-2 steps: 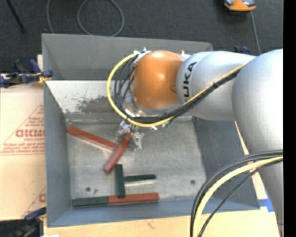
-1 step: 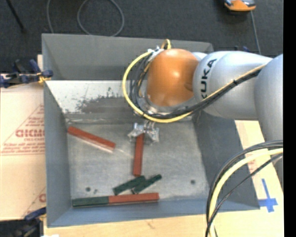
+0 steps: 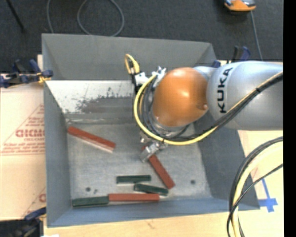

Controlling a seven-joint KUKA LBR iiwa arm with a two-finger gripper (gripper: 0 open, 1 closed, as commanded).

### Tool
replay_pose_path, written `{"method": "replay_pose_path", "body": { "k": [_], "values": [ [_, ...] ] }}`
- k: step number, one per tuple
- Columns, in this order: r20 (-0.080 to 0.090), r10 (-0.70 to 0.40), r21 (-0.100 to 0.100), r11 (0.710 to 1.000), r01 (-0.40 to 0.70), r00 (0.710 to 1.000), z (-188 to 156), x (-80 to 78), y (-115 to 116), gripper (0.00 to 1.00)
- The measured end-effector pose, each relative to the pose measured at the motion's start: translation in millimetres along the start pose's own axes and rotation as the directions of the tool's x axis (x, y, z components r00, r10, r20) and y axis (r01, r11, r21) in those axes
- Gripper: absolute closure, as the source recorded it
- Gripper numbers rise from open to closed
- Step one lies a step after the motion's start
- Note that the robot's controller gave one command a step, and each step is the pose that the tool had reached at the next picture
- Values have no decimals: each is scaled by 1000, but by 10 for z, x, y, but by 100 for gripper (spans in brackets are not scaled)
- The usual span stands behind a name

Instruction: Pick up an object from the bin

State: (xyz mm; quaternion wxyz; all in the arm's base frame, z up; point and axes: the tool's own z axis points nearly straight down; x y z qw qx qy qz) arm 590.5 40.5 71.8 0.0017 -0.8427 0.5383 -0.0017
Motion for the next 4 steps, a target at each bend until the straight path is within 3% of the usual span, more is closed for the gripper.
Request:
{"method": "replay_pose_path", "body": {
  "k": [2,3,4],
  "values": [
    [3,7,-2,1000,-7,1000,-3,-10,-5,100],
    [-2,18,0,1000,-18,1000,3,734,317,100],
    [-3,11,6,1000,-11,1000,-1760,811,-264,100]
  ]
}}
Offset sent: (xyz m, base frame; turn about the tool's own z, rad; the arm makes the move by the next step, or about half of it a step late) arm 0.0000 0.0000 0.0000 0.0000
